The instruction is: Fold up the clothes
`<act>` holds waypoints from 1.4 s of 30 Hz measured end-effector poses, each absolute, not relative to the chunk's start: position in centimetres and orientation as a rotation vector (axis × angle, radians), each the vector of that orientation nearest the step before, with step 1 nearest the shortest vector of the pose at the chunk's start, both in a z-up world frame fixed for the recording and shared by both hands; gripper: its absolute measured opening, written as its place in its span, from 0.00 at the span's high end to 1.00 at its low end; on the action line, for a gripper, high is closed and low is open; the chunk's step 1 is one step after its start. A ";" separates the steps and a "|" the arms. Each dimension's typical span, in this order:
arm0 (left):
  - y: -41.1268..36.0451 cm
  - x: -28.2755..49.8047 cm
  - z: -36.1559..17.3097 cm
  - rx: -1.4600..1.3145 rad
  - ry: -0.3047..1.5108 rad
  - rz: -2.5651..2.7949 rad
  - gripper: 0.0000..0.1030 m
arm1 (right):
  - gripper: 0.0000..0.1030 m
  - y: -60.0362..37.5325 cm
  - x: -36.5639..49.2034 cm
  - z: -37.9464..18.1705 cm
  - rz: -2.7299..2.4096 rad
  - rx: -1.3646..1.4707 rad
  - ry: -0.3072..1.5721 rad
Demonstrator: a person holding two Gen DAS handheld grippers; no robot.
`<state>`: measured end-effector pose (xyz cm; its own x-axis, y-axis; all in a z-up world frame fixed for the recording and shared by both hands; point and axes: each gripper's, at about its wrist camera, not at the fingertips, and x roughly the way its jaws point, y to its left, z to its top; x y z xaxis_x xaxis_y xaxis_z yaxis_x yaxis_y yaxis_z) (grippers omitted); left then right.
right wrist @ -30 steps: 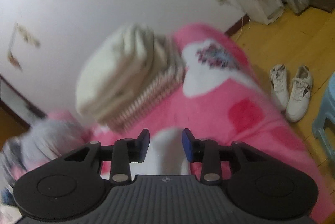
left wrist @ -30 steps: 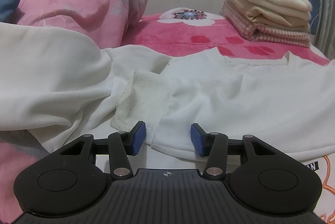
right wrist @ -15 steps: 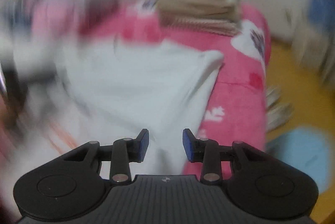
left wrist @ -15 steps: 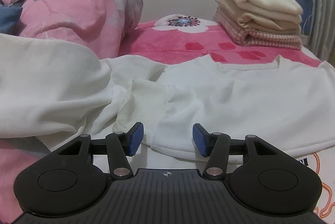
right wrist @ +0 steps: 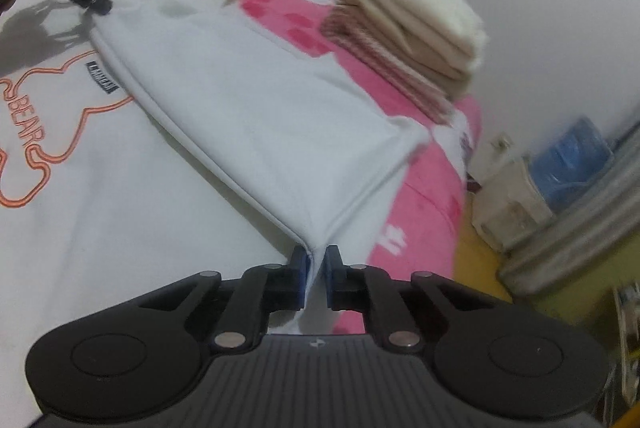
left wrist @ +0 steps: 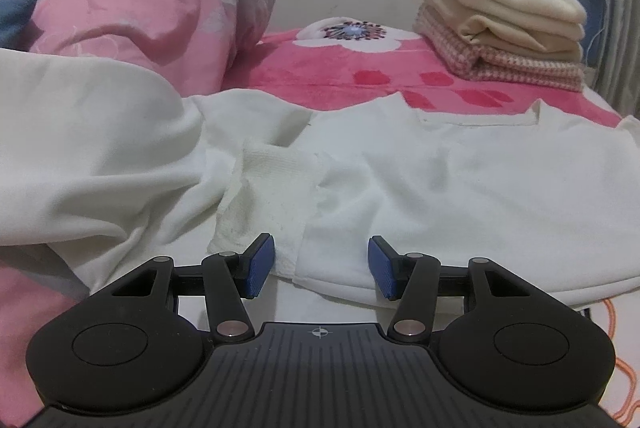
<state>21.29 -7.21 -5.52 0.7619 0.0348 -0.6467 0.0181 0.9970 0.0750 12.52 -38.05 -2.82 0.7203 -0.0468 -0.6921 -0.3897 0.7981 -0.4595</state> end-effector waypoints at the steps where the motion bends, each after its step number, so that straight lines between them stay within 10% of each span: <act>1: -7.4 21.2 -5.5 0.080 0.705 0.001 0.49 | 0.93 -38.2 12.4 -2.9 0.190 -0.634 0.754; 30: -2.1 19.7 -4.5 -0.267 0.765 0.021 0.49 | 0.93 -42.0 11.7 -4.2 0.031 -0.528 0.797; 37: -4.1 20.1 -4.8 -0.135 0.766 0.030 0.91 | 0.93 -42.1 11.8 -4.3 0.029 -0.510 0.807; 42: -3.1 17.9 -2.6 -0.175 0.741 0.027 0.96 | 0.93 -42.2 11.8 -4.3 0.032 -0.498 0.808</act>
<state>17.93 -3.11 -2.58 0.7385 -0.0373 -0.6733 -0.0863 0.9850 -0.1493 11.85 -42.21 -4.30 0.6966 -0.1596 -0.6995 -0.2137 0.8845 -0.4147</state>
